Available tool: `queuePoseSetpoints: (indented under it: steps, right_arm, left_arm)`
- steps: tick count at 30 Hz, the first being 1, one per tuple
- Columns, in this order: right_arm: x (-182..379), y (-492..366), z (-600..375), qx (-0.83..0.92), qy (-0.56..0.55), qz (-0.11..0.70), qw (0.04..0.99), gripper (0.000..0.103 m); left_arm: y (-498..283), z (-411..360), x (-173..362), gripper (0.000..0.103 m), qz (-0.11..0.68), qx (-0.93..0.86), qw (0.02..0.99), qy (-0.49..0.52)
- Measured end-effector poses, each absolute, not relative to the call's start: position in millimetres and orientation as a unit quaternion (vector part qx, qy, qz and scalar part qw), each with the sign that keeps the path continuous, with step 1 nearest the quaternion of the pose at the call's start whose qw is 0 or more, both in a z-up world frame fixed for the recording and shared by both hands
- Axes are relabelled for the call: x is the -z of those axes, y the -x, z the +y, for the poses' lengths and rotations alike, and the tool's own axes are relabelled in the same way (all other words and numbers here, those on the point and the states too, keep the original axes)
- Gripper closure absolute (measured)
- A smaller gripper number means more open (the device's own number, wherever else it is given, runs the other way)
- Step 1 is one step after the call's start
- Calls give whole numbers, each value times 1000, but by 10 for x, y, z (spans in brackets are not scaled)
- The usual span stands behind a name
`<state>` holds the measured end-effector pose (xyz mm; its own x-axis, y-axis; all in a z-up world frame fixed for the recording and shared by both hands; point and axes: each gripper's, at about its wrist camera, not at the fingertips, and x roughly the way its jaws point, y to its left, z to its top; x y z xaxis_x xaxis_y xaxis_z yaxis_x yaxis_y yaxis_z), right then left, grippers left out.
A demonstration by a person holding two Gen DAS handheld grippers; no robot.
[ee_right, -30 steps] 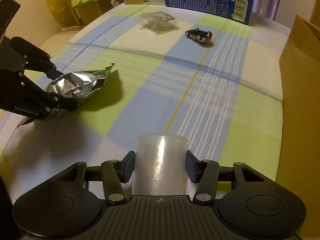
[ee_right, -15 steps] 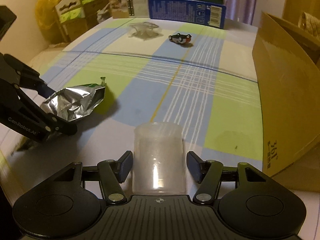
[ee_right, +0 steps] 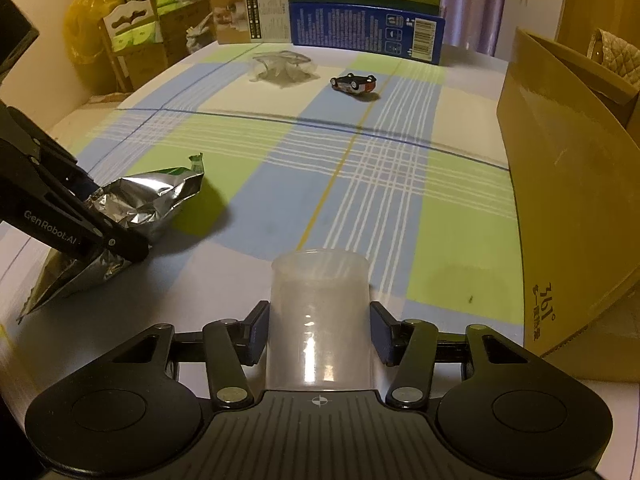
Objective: Organize objects
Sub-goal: 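Lift the foil bag with the left tool while the right tool lifts the cup, then carry the foil bag toward the cardboard box with the left tool while the right tool carries the cup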
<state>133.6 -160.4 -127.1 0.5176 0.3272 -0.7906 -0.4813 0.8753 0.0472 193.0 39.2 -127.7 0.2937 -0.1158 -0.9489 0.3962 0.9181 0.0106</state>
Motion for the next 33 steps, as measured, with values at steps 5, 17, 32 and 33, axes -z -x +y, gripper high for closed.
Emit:
queuePoseSetpoints:
  steps: [5, 17, 32, 33]
  right_arm:
    - [1144, -1275, -1671, -228, 71, 425, 873, 54]
    - [704, -924, -1958, -196, 38, 406, 892, 54]
    - [327, -573, -2186, -177, 30, 391, 903, 54]
    - [311, -556, -2204, -175, 29, 390, 904, 54]
  left_arm:
    - [-1861, 369, 1191, 67, 569, 145, 804, -89]
    - [-1450, 147, 802, 68, 547, 127, 827, 5]
    - [-911, -179, 376, 68, 510, 140, 846, 63]
    - [-885, -199, 355, 68, 508, 142, 847, 64]
